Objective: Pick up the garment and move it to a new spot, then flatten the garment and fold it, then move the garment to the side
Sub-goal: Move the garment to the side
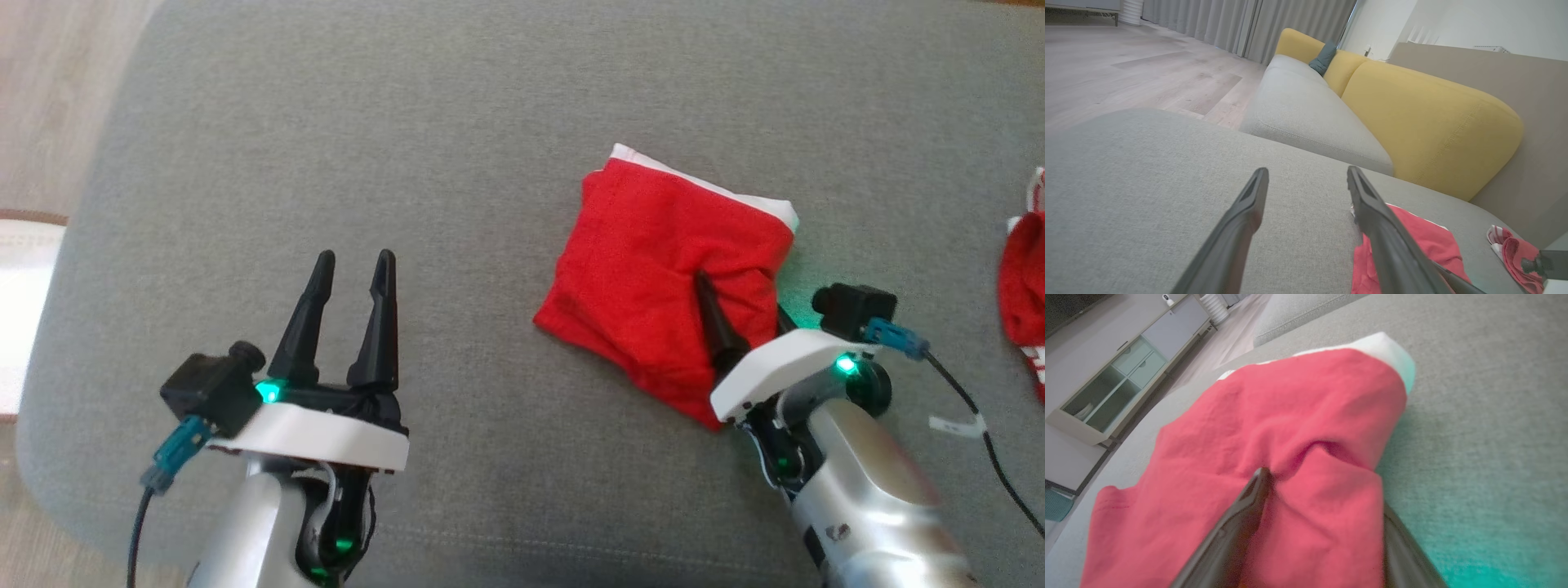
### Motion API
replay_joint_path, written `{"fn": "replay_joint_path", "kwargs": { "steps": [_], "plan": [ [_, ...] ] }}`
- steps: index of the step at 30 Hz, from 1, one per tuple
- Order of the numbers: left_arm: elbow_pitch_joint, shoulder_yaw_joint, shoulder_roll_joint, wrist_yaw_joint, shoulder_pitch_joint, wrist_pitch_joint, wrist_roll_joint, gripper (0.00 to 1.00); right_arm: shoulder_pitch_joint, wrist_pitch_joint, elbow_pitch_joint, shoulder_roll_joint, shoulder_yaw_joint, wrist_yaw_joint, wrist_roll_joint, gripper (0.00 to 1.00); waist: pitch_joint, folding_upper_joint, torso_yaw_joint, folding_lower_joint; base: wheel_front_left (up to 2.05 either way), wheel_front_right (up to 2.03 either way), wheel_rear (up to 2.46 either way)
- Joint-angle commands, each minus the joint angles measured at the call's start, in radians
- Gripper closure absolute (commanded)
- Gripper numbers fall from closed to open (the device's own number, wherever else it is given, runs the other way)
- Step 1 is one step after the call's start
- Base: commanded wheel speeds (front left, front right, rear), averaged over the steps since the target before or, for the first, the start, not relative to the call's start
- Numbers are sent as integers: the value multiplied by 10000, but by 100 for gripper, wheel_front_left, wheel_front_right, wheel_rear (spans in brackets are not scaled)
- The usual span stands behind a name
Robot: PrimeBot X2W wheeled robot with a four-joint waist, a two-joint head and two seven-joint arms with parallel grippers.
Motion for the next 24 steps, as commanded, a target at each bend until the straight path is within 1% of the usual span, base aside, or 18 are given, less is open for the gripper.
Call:
{"fn": "replay_joint_path", "kwargs": {
  "steps": [1,4,8,9,12,15,19,22,24],
  "plan": [
    [-263,397,81,-13,-479,-53,59,0,29,27,167,116,347,-7,66,100,6,0,-171,0,0,0,0],
    [-257,402,81,-30,-537,-53,56,0,-150,-261,287,116,442,-7,-163,100,-35,0,-428,0,0,0,0],
    [-259,471,81,-20,-552,-53,68,0,-426,-634,469,109,313,-7,-956,100,-132,0,-830,0,0,0,0],
    [-259,471,81,-20,-552,-53,68,0,-426,-634,469,109,313,-7,-956,100,-132,0,-830,0,0,0,0],
    [-272,528,81,-31,-532,-53,79,0,-656,-837,424,-191,121,-7,-1904,100,-205,0,-1151,0,0,0,0],
    [-302,582,81,-44,-513,-53,98,0,-872,-922,90,-786,-29,-7,-2882,100,-235,0,-1495,0,0,0,0],
    [-334,641,81,-72,-566,-53,135,0,-1163,-682,-785,-1829,-5,-7,-3862,100,-180,0,-1975,0,0,0,0],
    [-347,643,81,-105,-654,-53,169,0,-1337,-171,-1543,-2799,302,-7,-4170,100,-81,0,-2295,0,0,0,0],
    [-359,665,81,-119,-722,-53,184,0,-1435,233,-2059,-3490,640,-7,-4098,100,21,0,-2490,0,0,0,0]
  ]
}}
